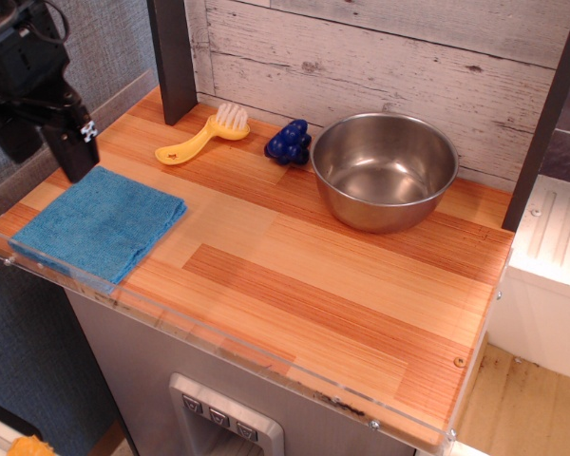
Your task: Move the blue cloth placed front of the pot to the front of spatula in the table.
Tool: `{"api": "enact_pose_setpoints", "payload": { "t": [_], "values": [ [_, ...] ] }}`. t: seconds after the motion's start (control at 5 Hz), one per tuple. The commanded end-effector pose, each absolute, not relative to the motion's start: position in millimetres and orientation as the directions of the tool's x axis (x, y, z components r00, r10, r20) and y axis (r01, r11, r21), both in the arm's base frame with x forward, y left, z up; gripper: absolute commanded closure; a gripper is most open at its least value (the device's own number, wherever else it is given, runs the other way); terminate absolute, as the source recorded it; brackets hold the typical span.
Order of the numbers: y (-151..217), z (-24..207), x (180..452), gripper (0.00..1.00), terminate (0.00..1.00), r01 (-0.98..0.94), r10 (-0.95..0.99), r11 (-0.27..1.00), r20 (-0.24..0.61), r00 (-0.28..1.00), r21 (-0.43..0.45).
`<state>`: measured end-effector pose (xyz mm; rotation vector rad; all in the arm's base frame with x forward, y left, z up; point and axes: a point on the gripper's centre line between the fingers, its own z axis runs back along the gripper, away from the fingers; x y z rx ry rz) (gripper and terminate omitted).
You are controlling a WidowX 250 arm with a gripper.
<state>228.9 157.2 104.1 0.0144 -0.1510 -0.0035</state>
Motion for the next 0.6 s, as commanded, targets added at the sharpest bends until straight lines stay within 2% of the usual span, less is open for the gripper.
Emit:
{"api": "enact_pose_setpoints", "payload": {
  "t": [0.0, 0.2, 0.4],
  "values": [
    [138.3, 107.7, 245.3, 0.0, 0.0, 0.049, -0.054, 0.996, 0.066, 0.996, 0.074],
    [138.3, 107.7, 245.3, 0.0, 0.0, 0.049, -0.054, 0.996, 0.066, 0.996, 0.074],
    [138.3, 107.7, 245.3, 0.0, 1.0, 0.049, -0.054, 0.996, 0.066, 0.996, 0.074]
  ]
}}
